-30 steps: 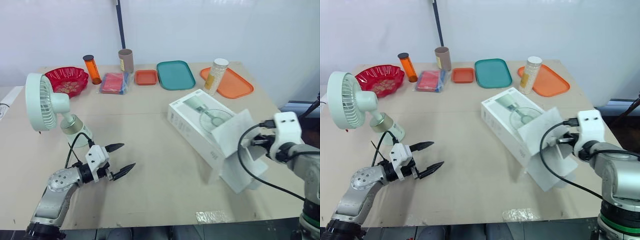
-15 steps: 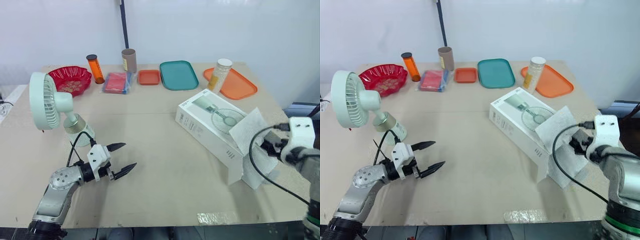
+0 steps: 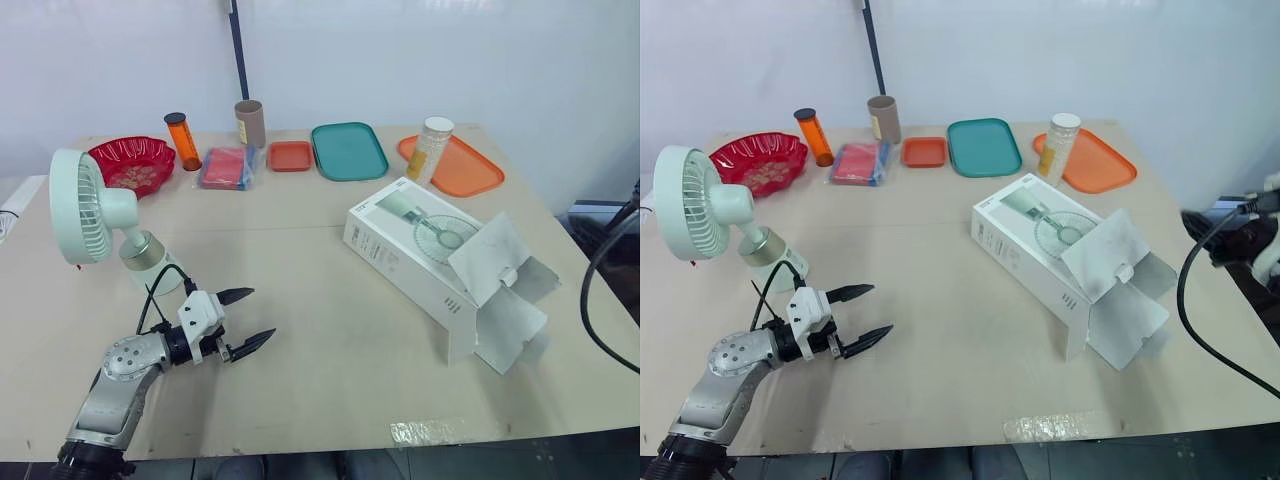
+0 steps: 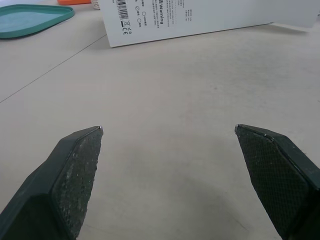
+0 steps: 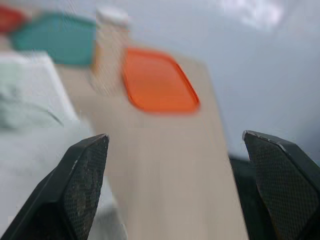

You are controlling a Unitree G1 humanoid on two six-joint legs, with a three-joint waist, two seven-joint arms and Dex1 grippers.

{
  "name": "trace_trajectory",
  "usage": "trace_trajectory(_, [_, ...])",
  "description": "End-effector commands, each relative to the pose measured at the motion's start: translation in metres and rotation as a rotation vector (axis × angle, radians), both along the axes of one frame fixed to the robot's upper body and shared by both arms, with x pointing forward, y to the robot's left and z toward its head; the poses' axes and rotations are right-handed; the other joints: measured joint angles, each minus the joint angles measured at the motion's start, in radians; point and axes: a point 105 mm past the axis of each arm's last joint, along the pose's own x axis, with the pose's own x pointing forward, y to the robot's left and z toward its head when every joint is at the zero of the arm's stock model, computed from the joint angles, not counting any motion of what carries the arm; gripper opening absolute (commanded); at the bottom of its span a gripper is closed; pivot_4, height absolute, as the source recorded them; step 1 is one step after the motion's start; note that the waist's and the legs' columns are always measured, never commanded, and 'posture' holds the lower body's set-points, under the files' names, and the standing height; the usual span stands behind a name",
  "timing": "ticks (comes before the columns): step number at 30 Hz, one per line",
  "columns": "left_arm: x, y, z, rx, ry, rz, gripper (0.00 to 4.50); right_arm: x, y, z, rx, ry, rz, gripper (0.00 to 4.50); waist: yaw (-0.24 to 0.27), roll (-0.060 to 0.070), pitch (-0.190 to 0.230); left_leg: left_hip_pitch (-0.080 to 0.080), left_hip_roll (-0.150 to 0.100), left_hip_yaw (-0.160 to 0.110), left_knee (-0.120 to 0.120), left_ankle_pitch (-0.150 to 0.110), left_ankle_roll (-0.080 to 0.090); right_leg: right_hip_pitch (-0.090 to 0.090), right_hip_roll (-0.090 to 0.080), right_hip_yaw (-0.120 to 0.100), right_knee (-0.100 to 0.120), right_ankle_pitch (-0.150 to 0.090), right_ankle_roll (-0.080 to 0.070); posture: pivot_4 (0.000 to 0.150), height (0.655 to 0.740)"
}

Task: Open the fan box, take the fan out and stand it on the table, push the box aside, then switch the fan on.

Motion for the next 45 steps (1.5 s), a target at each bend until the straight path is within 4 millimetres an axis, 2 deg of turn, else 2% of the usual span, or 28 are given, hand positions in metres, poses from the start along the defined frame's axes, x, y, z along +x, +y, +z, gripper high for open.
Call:
trace_trajectory(1, [0.006, 0.005, 0.017, -0.014, -0.074, 0.046, 4.50, 0.006, 0.061, 0.003, 0.027, -0.064, 0.250, 4.40, 0.002, 0.000, 0.000, 0.000, 0.000, 0.000, 0.000, 0.000, 0.000, 0.000, 0.000, 0.000, 0.000, 0.001, -0.001, 0.150, 0.7400])
trace_trajectory(3, [0.011, 0.003, 0.021, -0.027, -0.101, 0.082, 4.50, 0.014, 0.111, -0.003, 0.078, -0.072, 0.444, 4.40, -0.001, -0.001, 0.000, 0.001, -0.001, 0.000, 0.001, 0.000, 0.000, 0.000, -0.001, 0.000, 0.000, 0.003, -0.004, 0.150, 0.7400])
trace_trajectory(5, [0.014, 0.001, 0.024, -0.042, -0.113, 0.104, 4.50, 0.018, 0.140, -0.005, 0.103, -0.070, 0.553, 4.40, -0.001, 0.000, 0.001, 0.001, 0.000, 0.000, 0.001, 0.000, 0.000, -0.001, 0.000, 0.000, 0.000, 0.004, -0.005, 0.150, 0.7400])
trace_trajectory(10, [0.008, -0.002, 0.026, -0.063, -0.142, 0.168, 4.50, 0.034, 0.196, -0.030, 0.102, 0.010, 0.715, 4.40, 0.003, -0.001, 0.001, -0.001, -0.001, -0.001, 0.001, 0.000, 0.000, -0.002, -0.002, -0.001, -0.001, 0.004, -0.004, 0.150, 0.7400])
trace_trajectory(13, [-0.002, 0.004, 0.028, -0.066, -0.160, 0.237, 4.50, 0.031, 0.225, -0.044, 0.076, 0.042, 0.834, 4.40, 0.003, -0.001, 0.001, -0.002, -0.002, -0.002, 0.001, 0.000, 0.000, -0.002, -0.003, -0.002, -0.001, 0.004, -0.004, 0.150, 0.7400])
trace_trajectory(18, [-0.011, 0.023, 0.029, -0.056, -0.167, 0.350, 4.50, 0.030, 0.245, -0.050, 0.078, 0.047, 0.912, 4.40, 0.004, -0.001, 0.001, -0.001, -0.002, -0.003, 0.001, 0.000, 0.000, -0.002, -0.003, -0.003, 0.000, 0.004, -0.005, 0.150, 0.7400])
trace_trajectory(23, [-0.021, 0.044, 0.023, -0.023, -0.159, 0.440, 4.50, 0.017, 0.260, -0.076, 0.041, 0.110, 0.993, 4.40, 0.003, -0.001, 0.001, -0.001, -0.001, -0.003, 0.001, 0.000, 0.000, -0.002, -0.002, -0.003, 0.000, 0.004, -0.005, 0.150, 0.7400])
trace_trajectory(26, [-0.022, 0.046, 0.033, -0.050, -0.161, 0.453, 4.50, 0.008, 0.264, -0.093, -0.001, 0.159, 1.035, 4.40, 0.003, -0.001, 0.001, -0.001, -0.001, -0.003, 0.001, 0.000, 0.000, -0.002, -0.002, -0.003, 0.000, 0.004, -0.006, 0.150, 0.7400])
trace_trajectory(32, [-0.022, 0.053, 0.046, -0.016, -0.217, 0.476, 4.50, 0.014, 0.274, -0.091, -0.003, 0.150, 1.054, 4.40, 0.001, -0.001, 0.001, 0.000, -0.002, -0.003, 0.001, 0.000, 0.000, -0.002, -0.002, -0.003, 0.000, 0.004, -0.005, 0.150, 0.7400])
trace_trajectory(35, [-0.031, 0.062, 0.056, 0.006, -0.298, 0.571, 4.50, 0.017, 0.279, -0.095, -0.004, 0.159, 1.073, 4.40, -0.002, -0.001, 0.001, 0.000, 0.000, -0.003, 0.001, 0.000, 0.000, -0.002, -0.001, -0.003, 0.000, 0.004, -0.006, 0.150, 0.7400])
trace_trajectory(41, [-0.056, 0.079, 0.061, 0.042, -0.403, 0.812, 4.50, 0.020, 0.290, -0.099, 0.005, 0.171, 1.134, 4.40, 0.001, -0.002, 0.001, -0.001, -0.001, -0.003, 0.001, 0.000, 0.000, -0.002, -0.002, -0.003, 0.000, 0.004, -0.006, 0.150, 0.7400])
trace_trajectory(45, [-0.069, 0.097, 0.073, 0.002, -0.462, 1.019, 4.50, 0.020, 0.300, -0.103, -0.012, 0.174, 1.176, 4.40, 0.003, -0.003, 0.001, 0.000, -0.001, -0.003, 0.001, 0.000, 0.000, -0.002, -0.002, -0.004, 0.000, 0.004, -0.006, 0.150, 0.7400])
